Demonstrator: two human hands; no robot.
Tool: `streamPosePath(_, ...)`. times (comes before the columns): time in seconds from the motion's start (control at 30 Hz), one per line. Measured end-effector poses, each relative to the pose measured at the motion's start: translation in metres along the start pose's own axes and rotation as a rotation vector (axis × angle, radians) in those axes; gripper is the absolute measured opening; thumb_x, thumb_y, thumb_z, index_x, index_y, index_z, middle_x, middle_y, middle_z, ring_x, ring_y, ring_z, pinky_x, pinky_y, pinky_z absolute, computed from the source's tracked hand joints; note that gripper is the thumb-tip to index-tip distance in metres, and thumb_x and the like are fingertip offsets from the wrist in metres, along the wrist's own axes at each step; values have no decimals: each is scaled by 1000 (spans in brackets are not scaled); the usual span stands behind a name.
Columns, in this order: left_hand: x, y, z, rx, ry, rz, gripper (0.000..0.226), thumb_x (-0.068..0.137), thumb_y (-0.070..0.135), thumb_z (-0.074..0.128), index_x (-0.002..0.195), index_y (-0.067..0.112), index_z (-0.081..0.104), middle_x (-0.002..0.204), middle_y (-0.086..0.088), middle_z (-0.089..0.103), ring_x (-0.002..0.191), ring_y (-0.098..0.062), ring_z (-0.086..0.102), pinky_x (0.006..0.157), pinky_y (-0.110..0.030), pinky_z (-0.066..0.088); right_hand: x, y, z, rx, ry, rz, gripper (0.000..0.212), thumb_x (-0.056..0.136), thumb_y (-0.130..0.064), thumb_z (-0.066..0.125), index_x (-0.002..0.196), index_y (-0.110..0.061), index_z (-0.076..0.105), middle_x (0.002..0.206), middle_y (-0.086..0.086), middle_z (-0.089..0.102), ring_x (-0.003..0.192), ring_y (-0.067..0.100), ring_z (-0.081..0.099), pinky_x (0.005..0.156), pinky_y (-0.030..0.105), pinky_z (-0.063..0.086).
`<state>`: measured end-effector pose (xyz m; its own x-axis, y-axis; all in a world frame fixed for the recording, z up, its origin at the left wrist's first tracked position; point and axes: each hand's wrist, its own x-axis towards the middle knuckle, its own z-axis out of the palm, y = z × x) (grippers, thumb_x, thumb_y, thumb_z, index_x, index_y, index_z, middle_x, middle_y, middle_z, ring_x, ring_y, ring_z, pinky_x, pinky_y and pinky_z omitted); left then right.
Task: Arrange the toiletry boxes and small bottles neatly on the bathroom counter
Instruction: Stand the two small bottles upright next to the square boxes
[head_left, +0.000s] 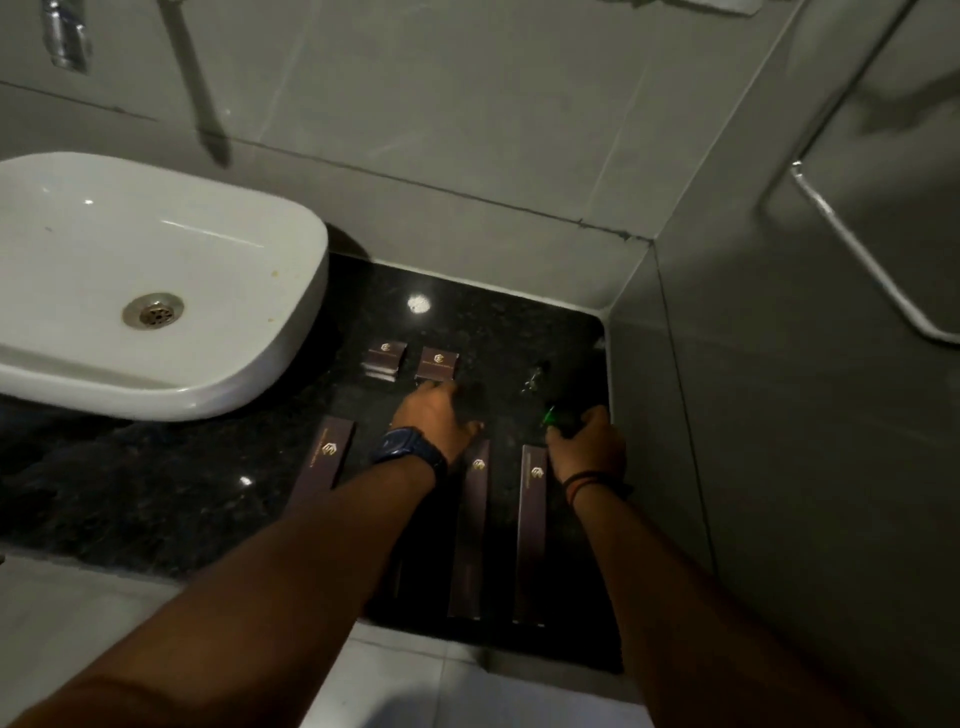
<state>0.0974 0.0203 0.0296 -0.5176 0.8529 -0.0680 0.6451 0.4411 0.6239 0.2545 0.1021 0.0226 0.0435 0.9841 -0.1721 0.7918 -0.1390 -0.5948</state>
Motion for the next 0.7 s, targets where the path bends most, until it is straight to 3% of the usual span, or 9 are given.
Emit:
streamPosePath(0.3, 83, 52, 48, -88, -92, -23, 28, 74, 31, 71, 96, 14, 70, 97, -17, 71, 88, -34, 66, 72, -34, 52, 45, -9, 19, -27, -122, -14, 54, 72, -27, 79, 118, -12, 56, 121, 15, 61, 111, 32, 60, 87, 34, 50)
streamPosePath(0.43, 116, 69, 72, 4, -174, 20, 32, 72, 35, 69, 99, 18, 69, 101, -16, 69, 91, -35, 65, 72, -34, 52, 63, -12, 30, -45, -167, -53, 32, 85, -33, 62, 104, -8, 62, 109, 16, 64, 97, 32, 62, 69, 24, 39)
streamPosePath(0.5, 130, 72, 80, 33, -223, 6, 39, 69, 36, 72, 103, 17, 67, 106, -16, 67, 95, -35, 64, 77, -36, 52, 70, -13, 32, -83, -163, -61, 33, 92, -36, 50, 97, -7, 66, 103, 17, 67, 91, 33, 63, 66, 24, 37)
streamPosePath(0.6, 143, 70, 87, 92, -287, -28, 37, 74, 31, 70, 105, 11, 64, 110, -19, 65, 98, -36, 62, 81, -41, 53, 78, -12, 33, -135, -147, -56, 25, 90, -27, 55, 89, -6, 68, 99, 16, 68, 90, 32, 64, 71, 29, 49)
streamPosePath(0.7, 148, 65, 85, 79, -318, -45, 32, 78, 26, 66, 103, 7, 64, 108, -20, 65, 96, -37, 63, 77, -40, 53, 81, -8, 32, -151, -138, -68, 16, 84, -19, 62, 90, -6, 68, 102, 15, 68, 93, 31, 64, 74, 30, 50)
